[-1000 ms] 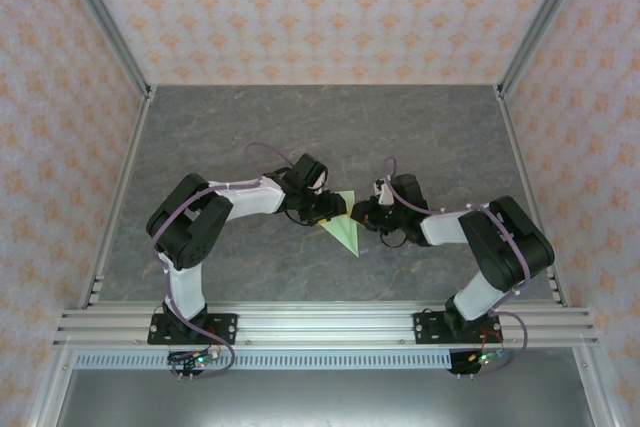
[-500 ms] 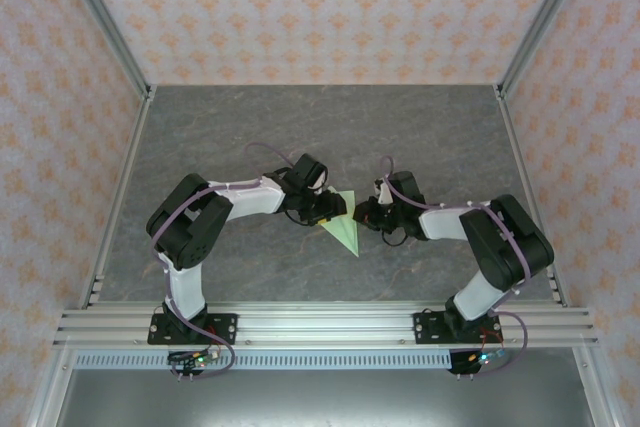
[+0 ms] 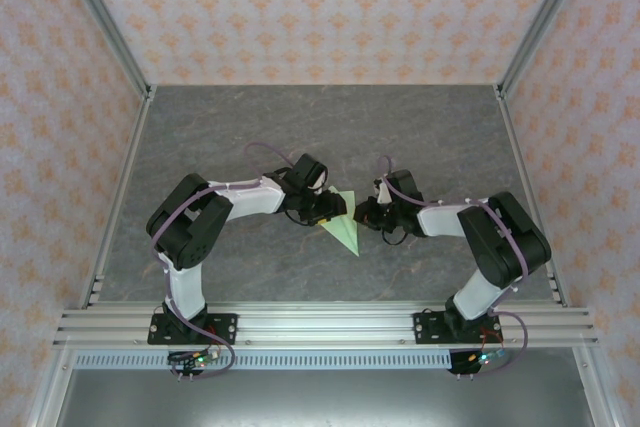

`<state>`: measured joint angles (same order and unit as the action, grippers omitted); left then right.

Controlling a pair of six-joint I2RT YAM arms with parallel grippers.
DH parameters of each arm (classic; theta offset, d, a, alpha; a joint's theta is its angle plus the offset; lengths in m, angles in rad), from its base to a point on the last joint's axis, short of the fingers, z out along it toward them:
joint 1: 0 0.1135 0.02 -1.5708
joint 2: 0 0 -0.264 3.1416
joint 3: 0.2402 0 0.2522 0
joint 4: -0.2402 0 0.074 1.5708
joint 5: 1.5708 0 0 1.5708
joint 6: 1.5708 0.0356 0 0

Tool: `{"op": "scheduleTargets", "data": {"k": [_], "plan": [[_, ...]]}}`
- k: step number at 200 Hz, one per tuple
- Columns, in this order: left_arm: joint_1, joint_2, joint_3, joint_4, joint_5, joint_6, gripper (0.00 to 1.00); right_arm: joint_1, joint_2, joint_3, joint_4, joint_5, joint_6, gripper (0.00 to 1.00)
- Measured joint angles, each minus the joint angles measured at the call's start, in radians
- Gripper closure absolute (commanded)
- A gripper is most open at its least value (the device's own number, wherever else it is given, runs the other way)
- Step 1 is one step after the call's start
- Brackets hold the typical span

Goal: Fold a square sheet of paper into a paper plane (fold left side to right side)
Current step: Fourth fold the wing at the center of the table.

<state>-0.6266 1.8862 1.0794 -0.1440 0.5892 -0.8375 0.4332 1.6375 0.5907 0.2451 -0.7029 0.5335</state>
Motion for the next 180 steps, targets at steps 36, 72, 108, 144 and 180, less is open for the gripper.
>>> {"op": "scheduleTargets", "data": {"k": [36, 72, 108, 144, 180], "plan": [[0.0, 0.0, 0.0, 0.0, 0.0, 0.0, 0.49, 0.0, 0.003, 0.002, -0.004, 0.0, -0.011, 0.91], [0.0, 0.0, 0.0, 0.0, 0.0, 0.0, 0.49, 0.0, 0.008, 0.007, -0.01, -0.004, -0.018, 0.91], [0.0, -0.003, 0.003, -0.009, 0.0, 0.001, 0.49, 0.0, 0.01, 0.018, -0.034, -0.003, -0.034, 0.91], [-0.001, -0.044, 0.026, -0.074, -0.022, 0.026, 0.59, 0.003, 0.011, 0.028, -0.055, 0.002, -0.049, 0.91], [-0.002, -0.066, 0.095, -0.095, -0.023, 0.049, 0.79, 0.007, 0.011, 0.032, -0.064, 0.008, -0.056, 0.91]]}}
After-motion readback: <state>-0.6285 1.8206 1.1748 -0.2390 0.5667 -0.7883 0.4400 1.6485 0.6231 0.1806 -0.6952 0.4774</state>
